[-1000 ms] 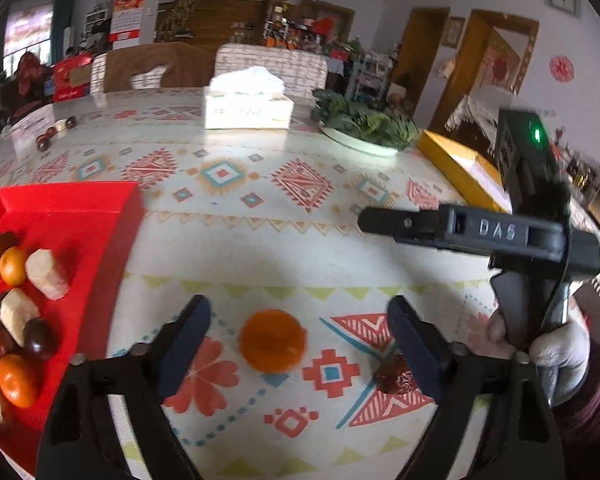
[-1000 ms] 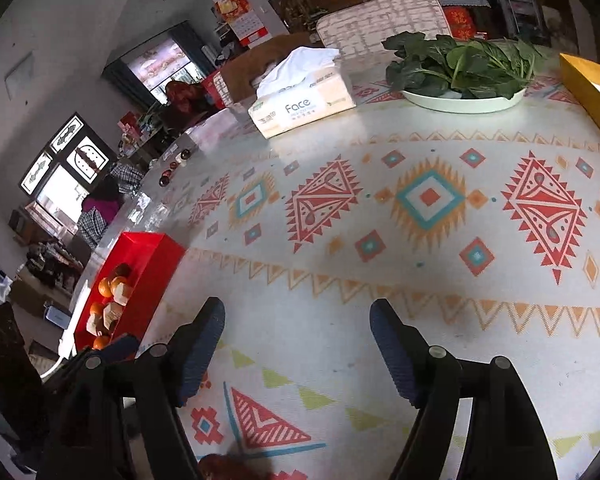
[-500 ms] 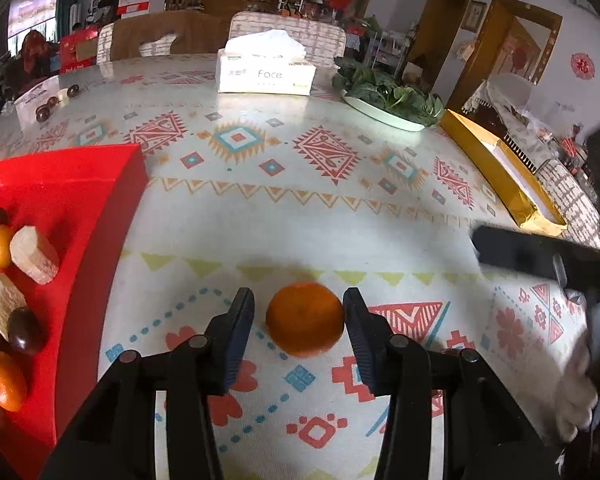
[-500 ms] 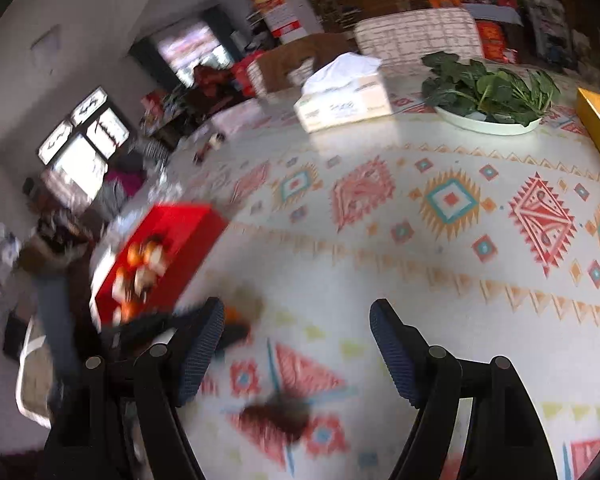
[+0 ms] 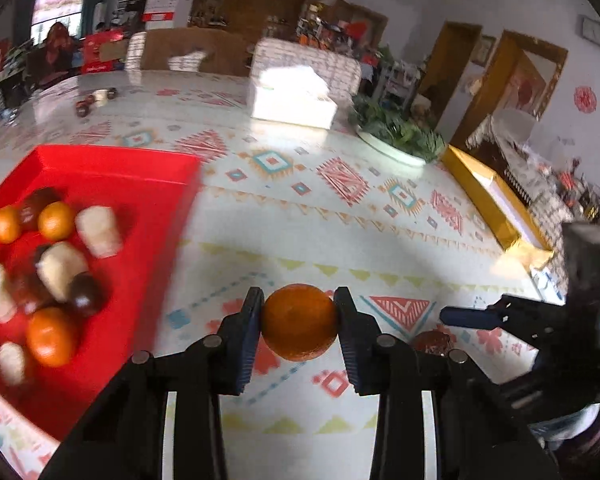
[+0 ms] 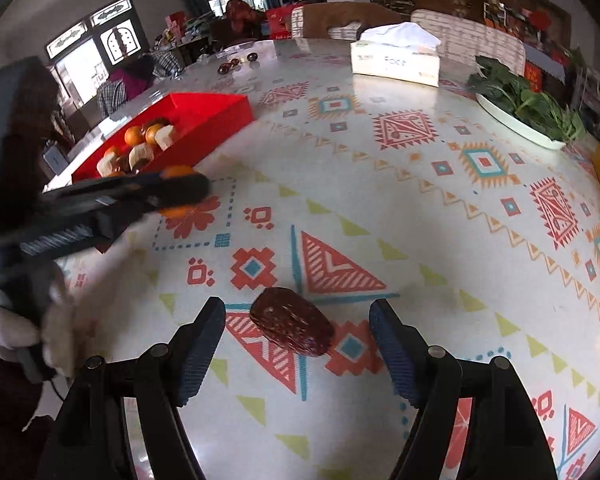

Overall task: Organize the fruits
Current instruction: 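Drop the mandarin and the red date into the red tray, opening both tools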

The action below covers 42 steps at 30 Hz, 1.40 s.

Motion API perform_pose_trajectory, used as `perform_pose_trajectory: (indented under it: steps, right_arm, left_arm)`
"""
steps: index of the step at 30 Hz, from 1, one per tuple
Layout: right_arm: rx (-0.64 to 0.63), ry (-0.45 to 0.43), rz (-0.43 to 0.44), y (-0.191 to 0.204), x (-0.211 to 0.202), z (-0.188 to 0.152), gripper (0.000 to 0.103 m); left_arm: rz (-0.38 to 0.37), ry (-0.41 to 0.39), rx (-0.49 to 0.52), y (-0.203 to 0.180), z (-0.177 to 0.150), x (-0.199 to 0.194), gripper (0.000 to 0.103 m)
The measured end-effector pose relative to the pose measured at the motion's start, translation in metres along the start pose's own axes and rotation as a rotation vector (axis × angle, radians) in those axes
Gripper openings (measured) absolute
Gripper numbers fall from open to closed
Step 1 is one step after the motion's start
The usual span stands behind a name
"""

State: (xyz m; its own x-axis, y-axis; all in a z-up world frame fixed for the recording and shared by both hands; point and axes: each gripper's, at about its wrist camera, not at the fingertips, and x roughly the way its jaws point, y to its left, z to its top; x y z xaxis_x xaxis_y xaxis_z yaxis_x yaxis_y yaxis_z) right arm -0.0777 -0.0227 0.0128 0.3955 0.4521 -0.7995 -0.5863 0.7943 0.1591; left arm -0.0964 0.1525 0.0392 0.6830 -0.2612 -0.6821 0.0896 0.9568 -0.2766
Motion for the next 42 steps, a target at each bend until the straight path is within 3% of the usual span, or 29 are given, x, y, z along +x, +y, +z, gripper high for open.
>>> perform_pose_trajectory:
  steps: [3,6,17,25,32,42]
  right_arm:
    - [-0.02,0.008,-0.017,0.006,0.005,0.0,0.069]
    - [-0.033,0.01,-0.031,0.012,0.005,0.001,0.048]
    - [0.052,-0.017,-0.052,0.014,-0.008,0.015,0.047]
    - [0.118,-0.089,0.066,0.034,-0.016,0.069,0.047]
    - [0.093,-0.067,0.176,0.081,0.018,0.122,0.047]
    - [0.104,-0.033,0.185,0.116,0.079,0.187,0.047]
  left_arm:
    - [0.006,-0.041,-0.037,0.015,0.0,-0.021,0.035]
    - [0.018,-0.07,-0.058,0.027,0.001,-0.038,0.035]
    - [0.112,-0.175,-0.183,0.096,-0.002,-0.09,0.035]
    - [0.149,-0.192,-0.255,0.141,-0.011,-0.108,0.035]
    - [0.16,-0.179,-0.256,0.157,-0.009,-0.106,0.035]
    - [0.195,-0.111,-0.214,0.169,0.01,-0.075,0.035]
